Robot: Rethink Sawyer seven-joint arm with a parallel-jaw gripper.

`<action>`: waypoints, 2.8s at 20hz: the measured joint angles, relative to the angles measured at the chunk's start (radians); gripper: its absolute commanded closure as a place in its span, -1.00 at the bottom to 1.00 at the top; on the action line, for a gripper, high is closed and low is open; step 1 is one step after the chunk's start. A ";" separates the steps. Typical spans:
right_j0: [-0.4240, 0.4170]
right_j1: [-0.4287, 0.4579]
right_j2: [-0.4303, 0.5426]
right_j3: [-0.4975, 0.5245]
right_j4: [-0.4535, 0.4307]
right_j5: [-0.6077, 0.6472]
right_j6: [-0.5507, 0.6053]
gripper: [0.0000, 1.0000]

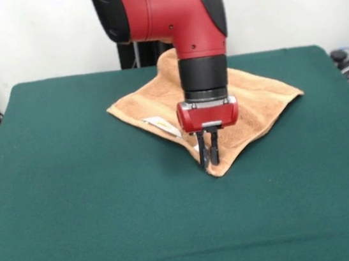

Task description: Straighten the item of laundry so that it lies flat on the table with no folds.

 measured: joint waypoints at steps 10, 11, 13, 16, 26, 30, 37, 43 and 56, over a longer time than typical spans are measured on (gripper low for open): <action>-0.056 0.032 0.065 -0.119 -0.079 0.000 0.000 1.00; -0.070 0.041 0.084 -0.148 -0.086 0.000 0.000 1.00; -0.085 0.054 0.106 -0.187 -0.087 0.006 0.000 1.00; -0.102 0.082 0.143 -0.271 -0.087 0.035 0.000 1.00; -0.119 0.138 0.233 -0.472 -0.076 0.202 0.000 -1.00; -0.157 0.140 0.281 -0.473 -0.077 0.233 0.000 -1.00; -0.200 0.144 0.337 -0.473 -0.077 0.269 0.000 -1.00; -0.219 0.144 0.364 -0.474 -0.077 0.294 0.000 -1.00; -0.227 0.108 0.388 -0.473 -0.075 0.323 0.000 -1.00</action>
